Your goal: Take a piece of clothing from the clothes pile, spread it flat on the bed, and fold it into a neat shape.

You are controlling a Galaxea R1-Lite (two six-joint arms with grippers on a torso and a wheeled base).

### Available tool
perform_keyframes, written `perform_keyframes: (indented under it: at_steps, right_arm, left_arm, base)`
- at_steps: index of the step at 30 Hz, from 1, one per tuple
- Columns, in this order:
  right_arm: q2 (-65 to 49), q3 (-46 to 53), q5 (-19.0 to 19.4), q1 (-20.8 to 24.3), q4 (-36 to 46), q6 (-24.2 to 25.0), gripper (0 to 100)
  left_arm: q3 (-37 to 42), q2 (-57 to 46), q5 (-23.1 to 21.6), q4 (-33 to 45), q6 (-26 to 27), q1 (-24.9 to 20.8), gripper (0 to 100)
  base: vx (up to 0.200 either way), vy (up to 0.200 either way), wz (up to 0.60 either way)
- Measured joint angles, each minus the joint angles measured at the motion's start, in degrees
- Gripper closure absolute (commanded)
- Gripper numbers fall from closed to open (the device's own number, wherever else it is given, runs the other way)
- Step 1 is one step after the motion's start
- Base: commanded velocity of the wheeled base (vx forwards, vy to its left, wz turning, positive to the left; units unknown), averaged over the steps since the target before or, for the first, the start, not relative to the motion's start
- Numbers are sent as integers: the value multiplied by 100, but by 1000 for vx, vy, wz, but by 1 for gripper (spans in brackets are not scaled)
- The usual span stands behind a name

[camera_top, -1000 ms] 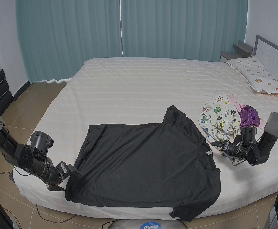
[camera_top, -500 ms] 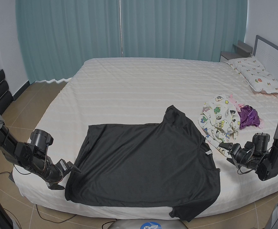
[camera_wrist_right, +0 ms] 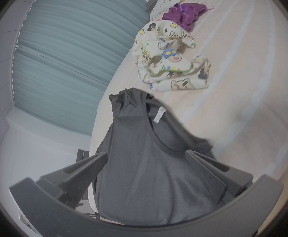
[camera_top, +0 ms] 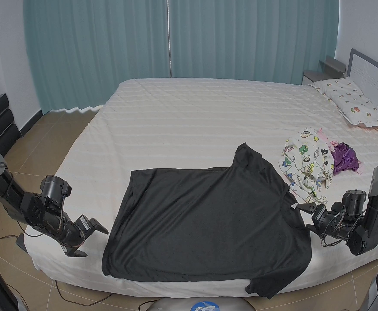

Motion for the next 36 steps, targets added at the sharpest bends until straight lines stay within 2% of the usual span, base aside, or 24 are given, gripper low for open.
perform_keyframes:
  at_steps: [4,7,16,27,36]
  right_arm:
    - [22,0,-16,65,-2,2,0]
    - [39,-2,-16,102,-6,5,0]
    - [50,13,-30,117,-6,5,0]
    - [52,41,-44,210,-15,2,0]
    - [61,85,-44,277,-22,2,0]
  left_arm:
    - [-6,5,11,-2,-16,-5,0]
    - [-9,0,20,-9,-17,6,0]
    - [-311,-11,55,2,-238,-96,0]
    - [-1698,488,85,40,-506,-234,0]
    - [-3729,1613,107,84,-492,-375,0]
  base:
    - [0,0,0]
    - [200,0,0]
    - [0,0,0]
    - [0,0,0]
    - [0,0,0]
